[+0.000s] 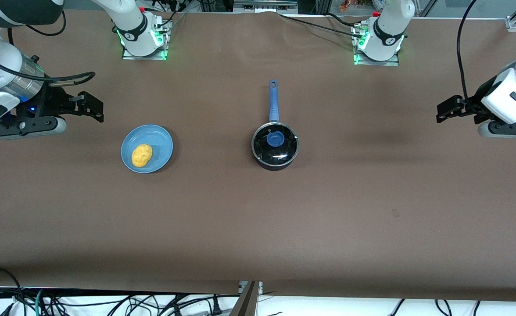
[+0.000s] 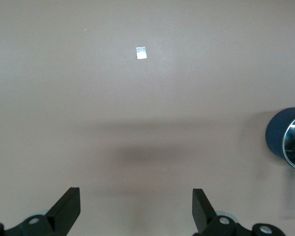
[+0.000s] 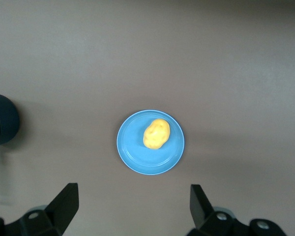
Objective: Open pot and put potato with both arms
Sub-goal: 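Reach the left gripper over the saucepan and lower onto the lid knob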
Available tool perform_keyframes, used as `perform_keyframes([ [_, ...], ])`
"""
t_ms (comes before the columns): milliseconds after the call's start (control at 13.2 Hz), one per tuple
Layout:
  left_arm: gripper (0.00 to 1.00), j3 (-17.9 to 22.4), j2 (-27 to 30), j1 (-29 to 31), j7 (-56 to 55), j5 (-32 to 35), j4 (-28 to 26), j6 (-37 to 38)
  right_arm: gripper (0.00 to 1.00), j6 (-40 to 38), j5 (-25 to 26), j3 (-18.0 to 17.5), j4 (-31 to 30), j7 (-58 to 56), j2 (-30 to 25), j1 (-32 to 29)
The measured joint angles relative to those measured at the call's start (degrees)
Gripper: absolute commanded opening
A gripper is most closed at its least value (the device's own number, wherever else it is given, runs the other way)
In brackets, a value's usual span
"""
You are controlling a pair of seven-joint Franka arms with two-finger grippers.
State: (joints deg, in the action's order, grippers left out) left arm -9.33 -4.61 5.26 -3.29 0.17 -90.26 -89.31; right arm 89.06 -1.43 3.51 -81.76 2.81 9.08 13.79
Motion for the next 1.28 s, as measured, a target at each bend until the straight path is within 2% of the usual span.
perform_keyframes([
  [302, 1.0, -1.21, -3.37, -3.69, -3.1, -8.22, 0.42, -2.06, 1.0, 0.0, 0.0, 0.01, -0.05, 0.0, 0.0, 0.0],
  [453, 1.0, -1.49, -5.38, -7.21, -8.25, -9.61, 1.34, -2.9, 1.0, -0.02, 0.0, 0.01, -0.07, 0.0, 0.0, -0.01],
  [830, 1.0, -2.11, -9.46, -21.13, -29.94, -9.71, 1.89, -11.99, 1.0, -0.02, 0.0, 0.02, -0.09, 0.0, 0.0, -0.01],
  [1057, 1.0, -2.08, -13.41, -26.22, -33.87, -8.91, 1.93, -15.37, 1.0, -0.02, 0.0, 0.02, -0.1, 0.0, 0.0, -0.01],
  [1283, 1.0, -2.01, -20.19, -30.44, -40.4, -4.3, 2.43, -21.97, 1.0, -0.02, 0.0, 0.02, -0.11, 0.0, -0.01, -0.01],
])
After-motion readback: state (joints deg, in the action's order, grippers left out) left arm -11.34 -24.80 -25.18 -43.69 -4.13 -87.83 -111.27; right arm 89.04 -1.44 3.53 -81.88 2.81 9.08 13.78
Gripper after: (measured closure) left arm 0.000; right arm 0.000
